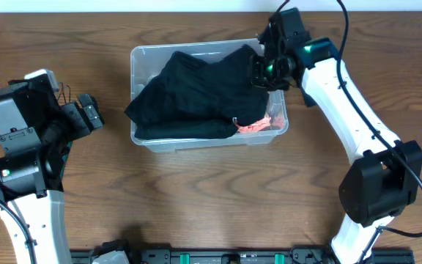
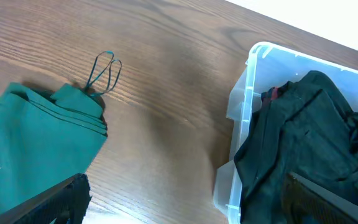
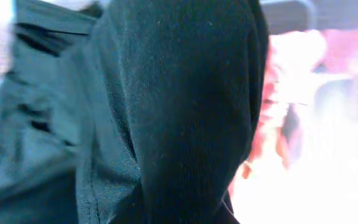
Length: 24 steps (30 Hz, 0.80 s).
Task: Pack container
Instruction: 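Carry the black clothing over the bin and lower it onto the sweatshirt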
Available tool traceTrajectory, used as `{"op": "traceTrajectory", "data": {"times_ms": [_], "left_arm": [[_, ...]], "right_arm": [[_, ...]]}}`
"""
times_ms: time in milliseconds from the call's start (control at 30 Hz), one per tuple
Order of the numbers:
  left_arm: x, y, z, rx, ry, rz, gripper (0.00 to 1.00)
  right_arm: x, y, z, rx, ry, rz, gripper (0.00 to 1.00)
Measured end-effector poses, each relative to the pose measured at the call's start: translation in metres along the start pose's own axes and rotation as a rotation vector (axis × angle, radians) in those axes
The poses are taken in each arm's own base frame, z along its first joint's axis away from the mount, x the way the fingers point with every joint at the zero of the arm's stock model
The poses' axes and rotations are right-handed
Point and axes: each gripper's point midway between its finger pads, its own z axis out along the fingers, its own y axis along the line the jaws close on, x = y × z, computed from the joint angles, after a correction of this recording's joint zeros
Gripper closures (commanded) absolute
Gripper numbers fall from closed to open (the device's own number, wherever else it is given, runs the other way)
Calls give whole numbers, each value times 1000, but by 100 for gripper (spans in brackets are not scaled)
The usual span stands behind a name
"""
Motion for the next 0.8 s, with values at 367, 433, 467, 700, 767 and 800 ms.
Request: {"op": "traceTrajectory", "data": {"times_ms": [367,433,467,700,767,800], "left_arm": [[0,0,0,0,0,0,2],[0,0,0,0,0,0,2],[0,0,0,0,0,0,2],[0,0,0,0,0,0,2],[0,0,0,1,0,0,2],[0,0,0,0,0,0,2]], "right_arm": [[8,-36,0,187,5,13,99],[10,-40,0,208,9,15,99],[10,-42,-1,216,10,14,86],[12,-42,-1,224,15,0,20],[16,-41,-4,226,33,-9,13],[15,-40,-7,226,33,-15,13]]}}
